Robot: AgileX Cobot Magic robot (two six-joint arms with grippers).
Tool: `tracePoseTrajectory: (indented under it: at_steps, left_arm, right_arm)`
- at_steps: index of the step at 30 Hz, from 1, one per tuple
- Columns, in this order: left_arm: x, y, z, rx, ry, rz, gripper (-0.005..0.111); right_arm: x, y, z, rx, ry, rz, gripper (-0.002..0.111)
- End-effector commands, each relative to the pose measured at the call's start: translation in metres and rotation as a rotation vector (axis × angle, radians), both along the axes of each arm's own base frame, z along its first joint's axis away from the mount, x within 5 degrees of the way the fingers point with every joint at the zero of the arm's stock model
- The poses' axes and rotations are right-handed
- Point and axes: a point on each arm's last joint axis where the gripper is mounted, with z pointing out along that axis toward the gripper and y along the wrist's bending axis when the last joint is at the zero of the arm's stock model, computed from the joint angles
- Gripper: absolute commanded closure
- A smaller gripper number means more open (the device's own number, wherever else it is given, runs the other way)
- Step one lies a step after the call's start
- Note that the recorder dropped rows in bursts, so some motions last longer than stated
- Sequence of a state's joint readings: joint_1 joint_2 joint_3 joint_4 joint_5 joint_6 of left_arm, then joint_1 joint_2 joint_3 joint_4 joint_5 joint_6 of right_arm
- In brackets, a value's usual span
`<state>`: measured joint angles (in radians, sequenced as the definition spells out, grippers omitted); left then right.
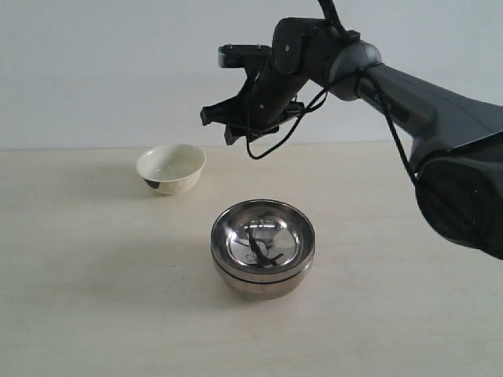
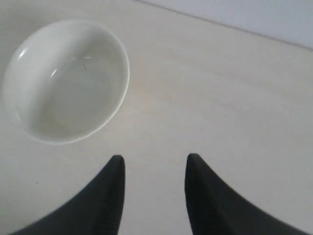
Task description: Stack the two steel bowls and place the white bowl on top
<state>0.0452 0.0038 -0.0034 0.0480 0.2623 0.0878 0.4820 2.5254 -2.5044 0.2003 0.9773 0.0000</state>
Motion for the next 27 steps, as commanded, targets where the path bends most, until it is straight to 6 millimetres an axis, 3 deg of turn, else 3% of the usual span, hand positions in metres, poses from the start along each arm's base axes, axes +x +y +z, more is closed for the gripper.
tracePoseTrajectory:
  at_steps: [1, 5, 10, 19, 23, 27]
  left_arm:
    - [0.0, 0.0, 0.0, -0.016, -0.009, 0.003, 0.103]
    - [0.0, 0.0, 0.0, -0.016, -0.009, 0.003, 0.103]
    - [0.0, 0.0, 0.0, -0.016, -0.009, 0.003, 0.103]
    - [0.0, 0.0, 0.0, -0.016, -0.008, 0.003, 0.103]
    - [0.0, 0.0, 0.0, -0.016, -0.009, 0.003, 0.103]
    - [0.0, 0.0, 0.0, -0.016, -0.009, 0.003, 0.103]
  right_arm:
    - [-0.006, -0.001, 0.002, 0.005, 0.072, 0.032, 0.073]
    - [-0.024, 0.018, -0.001, -0.007, 0.138, 0.109, 0.073]
    - [-0.057, 0.059, -0.003, -0.035, 0.185, 0.199, 0.073]
    - [-0.087, 0.101, 0.0, 0.017, 0.187, 0.199, 0.073]
    - [-0.089, 0.121, 0.006, 0.099, 0.075, 0.06, 0.073]
    - [-0.083, 0.118, 0.006, 0.106, 0.041, -0.15, 0.073]
